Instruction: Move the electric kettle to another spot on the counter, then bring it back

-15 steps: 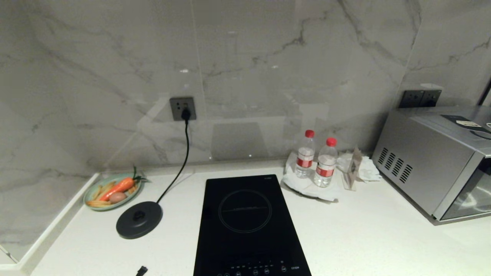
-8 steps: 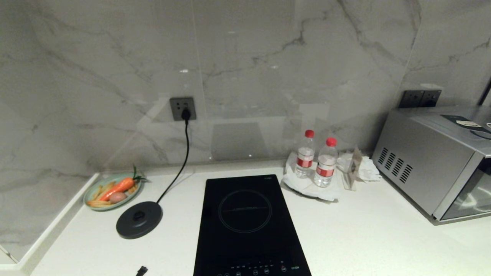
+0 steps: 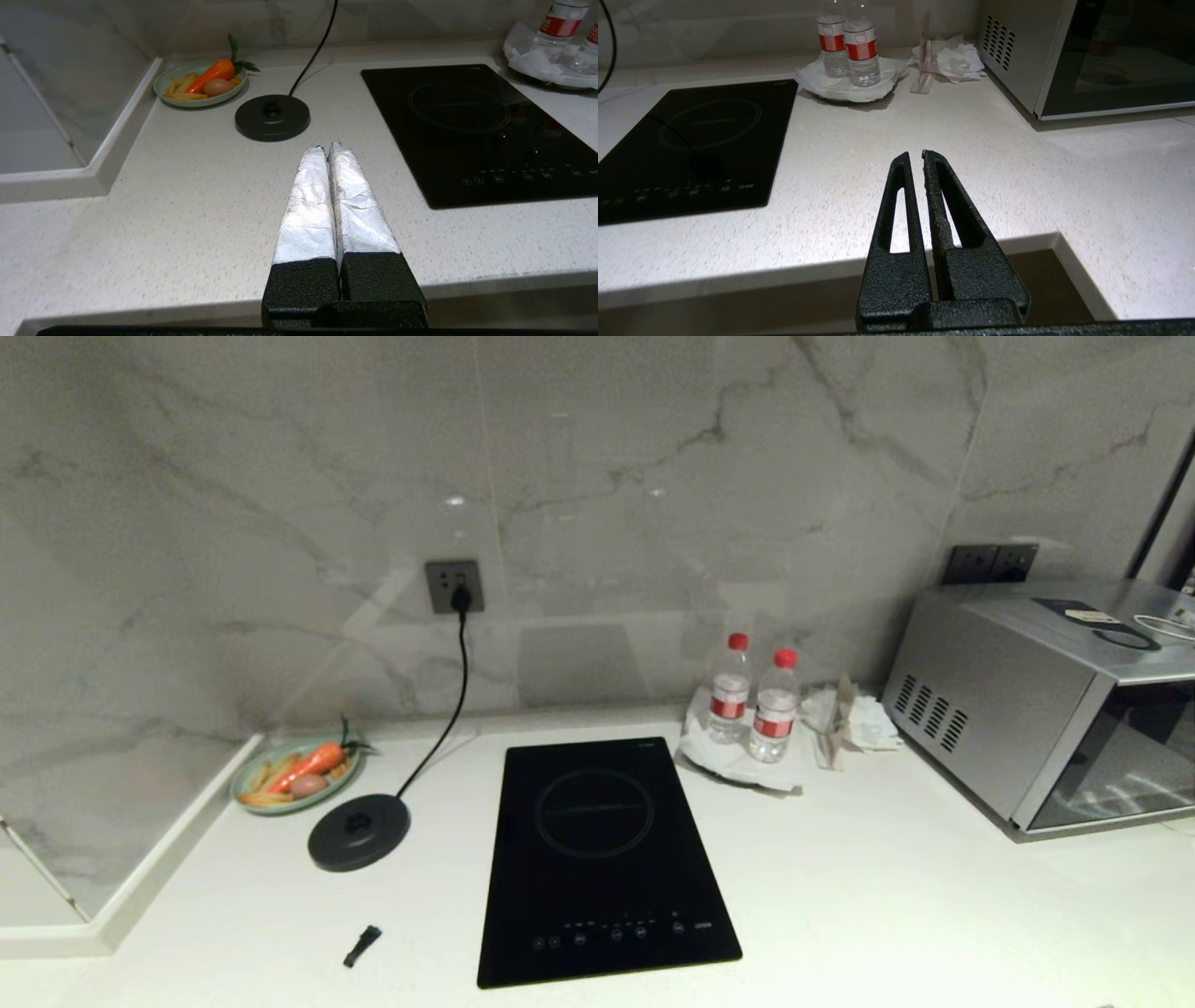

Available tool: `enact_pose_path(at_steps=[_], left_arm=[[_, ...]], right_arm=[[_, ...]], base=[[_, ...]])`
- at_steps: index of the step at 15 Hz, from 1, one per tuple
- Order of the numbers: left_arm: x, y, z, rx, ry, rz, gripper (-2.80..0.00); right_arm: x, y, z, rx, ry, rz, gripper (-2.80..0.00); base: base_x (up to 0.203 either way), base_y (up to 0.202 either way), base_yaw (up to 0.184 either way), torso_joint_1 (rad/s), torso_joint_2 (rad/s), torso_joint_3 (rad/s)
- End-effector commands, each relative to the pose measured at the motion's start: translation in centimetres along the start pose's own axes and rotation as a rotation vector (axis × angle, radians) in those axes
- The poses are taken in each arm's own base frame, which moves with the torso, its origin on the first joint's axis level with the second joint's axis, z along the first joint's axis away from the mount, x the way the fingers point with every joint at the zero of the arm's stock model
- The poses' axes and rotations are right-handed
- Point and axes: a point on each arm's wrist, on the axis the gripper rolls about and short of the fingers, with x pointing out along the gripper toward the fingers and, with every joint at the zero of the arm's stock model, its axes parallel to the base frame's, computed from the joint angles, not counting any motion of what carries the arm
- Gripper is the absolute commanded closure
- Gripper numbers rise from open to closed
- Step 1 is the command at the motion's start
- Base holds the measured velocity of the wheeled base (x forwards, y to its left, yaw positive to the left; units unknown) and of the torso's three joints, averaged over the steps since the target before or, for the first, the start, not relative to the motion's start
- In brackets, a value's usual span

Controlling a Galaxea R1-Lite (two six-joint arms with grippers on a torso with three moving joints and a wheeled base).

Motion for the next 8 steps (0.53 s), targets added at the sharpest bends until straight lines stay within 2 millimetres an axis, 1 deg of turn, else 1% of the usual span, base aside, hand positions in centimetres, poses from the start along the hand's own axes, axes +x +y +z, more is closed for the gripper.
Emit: enact_pose_path(at_steps=[1,2,3,8], left_arm=[[0.0,0.0,0.01,0.0,0.0,0.0,0.0],[0.0,0.0,0.01,0.0,0.0,0.0,0.0],[0.0,0.0,0.01,0.0,0.0,0.0,0.0],[0.0,0.0,0.01,0.0,0.0,0.0,0.0]], right_arm=[[0.0,0.0,0.0,0.0,0.0,0.0,0.0],[0.0,0.0,0.0,0.0,0.0,0.0,0.0],[0.0,0.0,0.0,0.0,0.0,0.0,0.0],[0.0,0.0,0.0,0.0,0.0,0.0,0.0]], base=[[-0.182,0.0,-0.001,0.0,0.0,0.002],[-0.121,0.0,0.004,-0.008,0.0,0.002],[-0.054,0.0,0.004,0.002,0.0,0.002],[0.0,0.0,0.0,0.0,0.0,0.0]])
